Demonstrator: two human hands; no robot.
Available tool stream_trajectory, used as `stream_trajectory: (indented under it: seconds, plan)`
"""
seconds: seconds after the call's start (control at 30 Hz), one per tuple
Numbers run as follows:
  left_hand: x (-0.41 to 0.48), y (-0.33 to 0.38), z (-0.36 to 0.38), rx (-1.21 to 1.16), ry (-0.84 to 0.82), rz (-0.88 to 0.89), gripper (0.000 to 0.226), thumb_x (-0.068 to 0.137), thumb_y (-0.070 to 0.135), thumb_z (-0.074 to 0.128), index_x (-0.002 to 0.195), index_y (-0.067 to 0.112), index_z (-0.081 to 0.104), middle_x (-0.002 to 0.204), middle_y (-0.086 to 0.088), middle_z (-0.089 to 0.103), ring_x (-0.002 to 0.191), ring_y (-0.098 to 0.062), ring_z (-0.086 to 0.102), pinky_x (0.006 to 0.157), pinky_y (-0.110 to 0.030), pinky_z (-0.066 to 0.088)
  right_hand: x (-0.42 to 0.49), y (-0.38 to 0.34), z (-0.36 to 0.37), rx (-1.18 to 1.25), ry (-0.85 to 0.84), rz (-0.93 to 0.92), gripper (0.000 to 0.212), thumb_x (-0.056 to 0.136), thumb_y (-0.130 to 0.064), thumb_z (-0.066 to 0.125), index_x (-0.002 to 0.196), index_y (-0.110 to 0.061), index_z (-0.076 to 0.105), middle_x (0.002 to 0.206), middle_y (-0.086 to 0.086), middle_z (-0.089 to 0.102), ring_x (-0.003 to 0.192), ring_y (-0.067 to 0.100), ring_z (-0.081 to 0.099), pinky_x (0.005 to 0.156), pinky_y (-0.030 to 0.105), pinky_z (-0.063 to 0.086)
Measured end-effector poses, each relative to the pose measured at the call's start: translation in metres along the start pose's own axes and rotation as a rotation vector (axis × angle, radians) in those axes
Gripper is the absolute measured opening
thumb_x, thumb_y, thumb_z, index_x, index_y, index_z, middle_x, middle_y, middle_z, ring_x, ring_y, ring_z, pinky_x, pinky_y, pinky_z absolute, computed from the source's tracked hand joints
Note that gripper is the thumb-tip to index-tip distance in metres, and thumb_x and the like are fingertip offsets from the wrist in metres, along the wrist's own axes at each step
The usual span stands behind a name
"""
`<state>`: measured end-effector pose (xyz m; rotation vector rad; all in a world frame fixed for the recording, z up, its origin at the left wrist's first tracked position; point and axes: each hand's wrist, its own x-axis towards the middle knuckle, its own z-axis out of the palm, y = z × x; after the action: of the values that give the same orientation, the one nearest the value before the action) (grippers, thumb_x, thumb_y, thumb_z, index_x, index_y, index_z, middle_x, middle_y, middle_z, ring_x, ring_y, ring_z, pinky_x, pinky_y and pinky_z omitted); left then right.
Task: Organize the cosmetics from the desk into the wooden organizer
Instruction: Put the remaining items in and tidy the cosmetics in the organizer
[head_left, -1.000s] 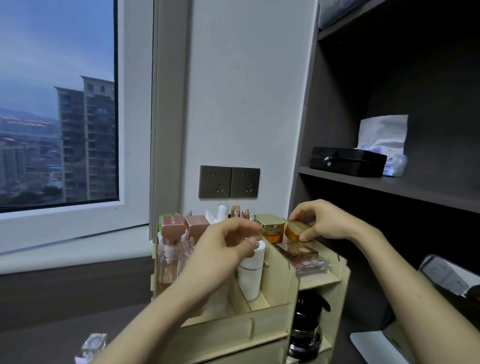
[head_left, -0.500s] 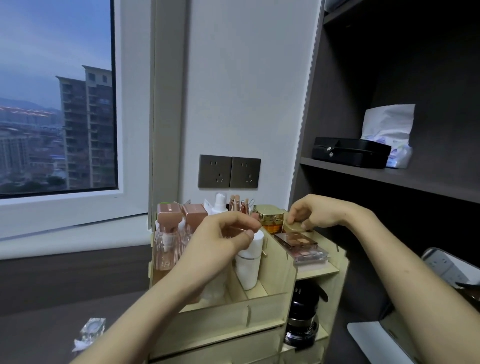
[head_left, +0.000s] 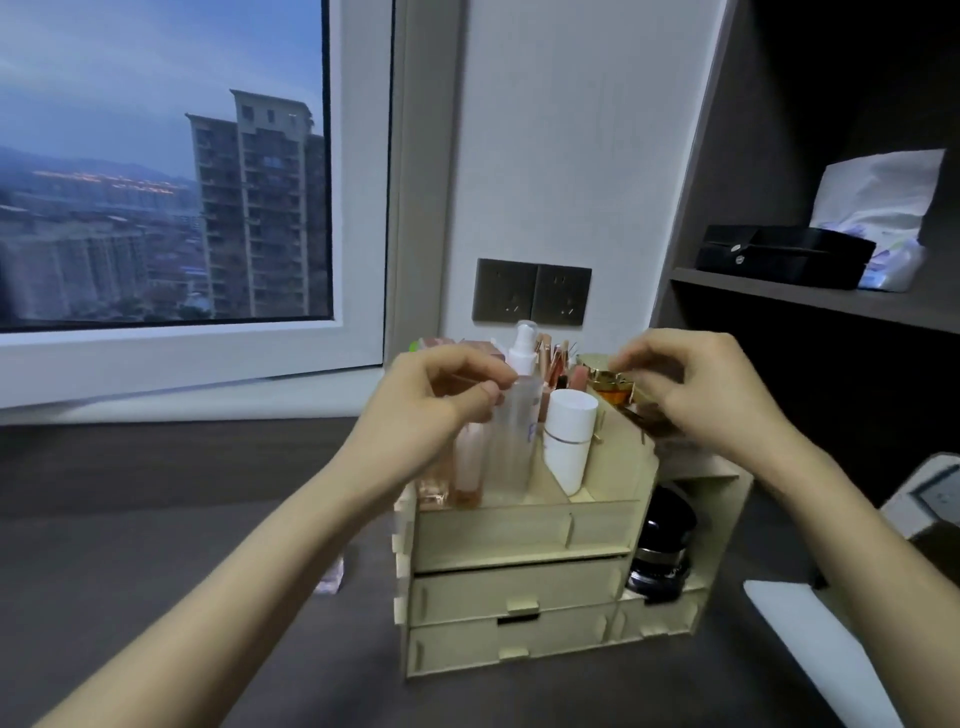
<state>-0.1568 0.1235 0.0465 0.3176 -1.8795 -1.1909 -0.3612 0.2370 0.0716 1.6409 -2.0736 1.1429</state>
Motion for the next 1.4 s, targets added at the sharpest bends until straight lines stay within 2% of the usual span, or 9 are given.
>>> stream_trajectory:
  seconds: [0.17,0.3,0.47,0.57,0.73,0.9,1.03,1.27,1.4]
  plan:
    - [-0.031,-0.025,-0.047,0.088,0.157,-0.059,0.029,0.084,-0.004,0.056,0.076,0.02,0.07,0.07,0.01,0.07,0.066,0.002,0.061,0.066,-0.009,0.047,-0.043,-0.064,0.042,0.126,-0.308,-0.128,0.026,0.084,-0.003,0.064,0.085,-0.028,0.07,0.08,-0.025,0.064,0.083,-0.013,0.058,0.075,0.001,0.041]
    - [-0.049,-0.087,-0.078,0.415,0.243,-0.263,0.028,0.079,-0.003,0.056,0.083,0.022,0.067,0.09,0.004,0.071,0.082,-0.011,0.063,0.078,-0.024,0.05,-0.062,-0.09,0.086,0.171,-0.407,-0.149,0.024,0.087,-0.004,0.06,0.092,-0.023,0.073,0.086,-0.018,0.067,0.084,-0.003,0.06,0.077,0.006,0.046]
    - [-0.056,-0.175,-0.1,0.616,0.06,-0.594,0.067,0.067,0.008,0.072,0.129,0.011,0.048,0.13,-0.007,0.056,0.115,-0.023,0.056,0.096,-0.032,0.046,-0.074,-0.107,0.126,0.153,-0.463,-0.19,0.025,0.088,0.0,0.054,0.097,-0.015,0.072,0.097,-0.005,0.071,0.083,0.001,0.057,0.076,0.007,0.042]
    - [-0.054,-0.195,-0.101,0.527,-0.019,-0.638,0.074,0.054,0.017,0.074,0.124,0.013,0.05,0.119,-0.006,0.061,0.113,-0.025,0.059,0.097,-0.037,0.047,-0.077,-0.11,0.135,0.154,-0.454,-0.195,0.025,0.086,0.002,0.055,0.095,-0.014,0.072,0.094,-0.004,0.072,0.078,0.001,0.053,0.07,0.002,0.037]
    - [-0.064,-0.206,-0.099,0.542,-0.048,-0.516,0.024,0.068,0.009,0.075,0.082,0.021,0.061,0.078,0.006,0.065,0.076,-0.015,0.061,0.071,-0.027,0.049,-0.082,-0.105,0.136,0.181,-0.442,-0.159,0.024,0.087,-0.002,0.056,0.094,-0.018,0.072,0.085,-0.013,0.066,0.072,-0.002,0.055,0.068,0.001,0.039]
    - [-0.071,-0.154,-0.094,0.25,0.08,-0.393,0.021,0.071,0.006,0.077,0.09,0.009,0.068,0.083,-0.008,0.073,0.073,-0.017,0.065,0.064,-0.02,0.055,-0.084,-0.102,0.134,0.209,-0.318,-0.168,0.026,0.086,-0.007,0.06,0.105,-0.023,0.067,0.093,-0.016,0.061,0.081,0.0,0.056,0.072,0.007,0.043]
    - [-0.065,-0.075,-0.083,0.027,-0.011,-0.23,0.029,0.068,0.019,0.081,0.093,0.008,0.072,0.085,-0.014,0.072,0.073,-0.014,0.063,0.063,-0.019,0.05,-0.082,-0.109,0.129,0.286,-0.264,-0.109,0.047,0.084,-0.023,0.066,0.128,-0.031,0.051,0.114,-0.016,0.054,0.093,0.002,0.055,0.076,0.014,0.049]
    - [-0.054,-0.017,-0.045,-0.187,-0.038,-0.086,0.021,0.066,0.018,0.077,0.079,0.022,0.061,0.077,-0.004,0.072,0.074,-0.018,0.061,0.063,-0.02,0.054,-0.075,-0.102,0.077,0.502,-0.125,0.03,0.065,0.075,-0.032,0.074,0.133,-0.036,0.045,0.093,-0.008,0.061,0.072,0.005,0.057,0.07,0.024,0.053]
    - [-0.038,-0.003,-0.011,-0.131,-0.113,0.006,0.026,0.064,0.035,0.077,0.081,0.02,0.063,0.081,-0.013,0.07,0.077,-0.021,0.058,0.073,-0.041,0.052,-0.07,-0.082,0.038,0.508,-0.123,0.062,0.071,0.073,-0.018,0.077,0.134,-0.034,0.045,0.09,-0.003,0.057,0.072,0.003,0.055,0.065,0.016,0.046]
